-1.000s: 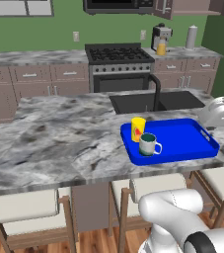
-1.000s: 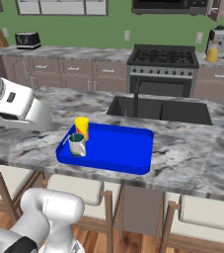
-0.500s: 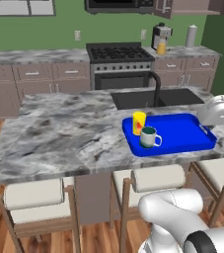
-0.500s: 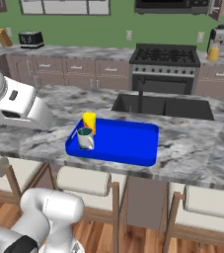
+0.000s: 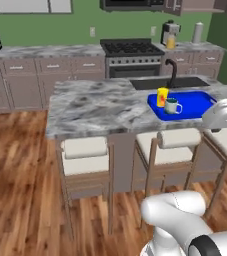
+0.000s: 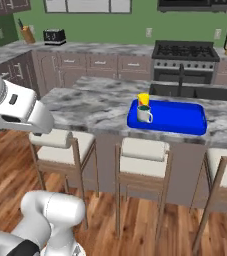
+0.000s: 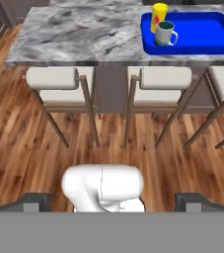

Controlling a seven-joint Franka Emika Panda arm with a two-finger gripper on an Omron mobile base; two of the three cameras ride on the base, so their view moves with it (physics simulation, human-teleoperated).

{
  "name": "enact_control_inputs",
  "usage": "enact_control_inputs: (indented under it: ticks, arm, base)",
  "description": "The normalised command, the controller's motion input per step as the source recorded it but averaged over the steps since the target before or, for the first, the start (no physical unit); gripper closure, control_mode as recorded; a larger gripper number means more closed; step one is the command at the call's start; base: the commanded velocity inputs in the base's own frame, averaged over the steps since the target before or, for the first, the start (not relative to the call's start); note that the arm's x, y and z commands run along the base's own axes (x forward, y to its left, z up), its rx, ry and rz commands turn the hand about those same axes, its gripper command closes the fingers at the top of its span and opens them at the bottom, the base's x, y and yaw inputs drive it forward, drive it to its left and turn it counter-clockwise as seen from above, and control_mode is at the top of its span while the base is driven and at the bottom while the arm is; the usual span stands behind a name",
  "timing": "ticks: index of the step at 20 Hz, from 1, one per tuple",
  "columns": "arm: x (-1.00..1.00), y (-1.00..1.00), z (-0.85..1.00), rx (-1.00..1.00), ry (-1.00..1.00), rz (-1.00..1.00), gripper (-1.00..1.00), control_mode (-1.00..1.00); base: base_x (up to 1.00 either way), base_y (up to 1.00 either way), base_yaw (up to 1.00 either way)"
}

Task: There is a tray on the dining counter. Grab the cup, mug, and pitcher and place them on the tray. The pitcher may be placed next to the tray if it cannot fit the tray.

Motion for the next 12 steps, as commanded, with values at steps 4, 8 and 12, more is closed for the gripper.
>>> enact_control_inputs:
  ticks: [4, 8, 12]
  arm:
    - [0.00, 0.00, 0.00, 0.00, 0.00, 0.00, -1.00, 1.00]
    - [0.00, 0.00, 0.00, 0.00, 0.00, 0.00, -1.00, 1.00]
    - [0.00, 0.00, 0.00, 0.00, 0.00, 0.00, -1.00, 1.00]
  base:
    - [-0.29, 1.00, 0.00]
    - [0.00, 1.00, 0.00]
    - [0.09, 1.00, 0.00]
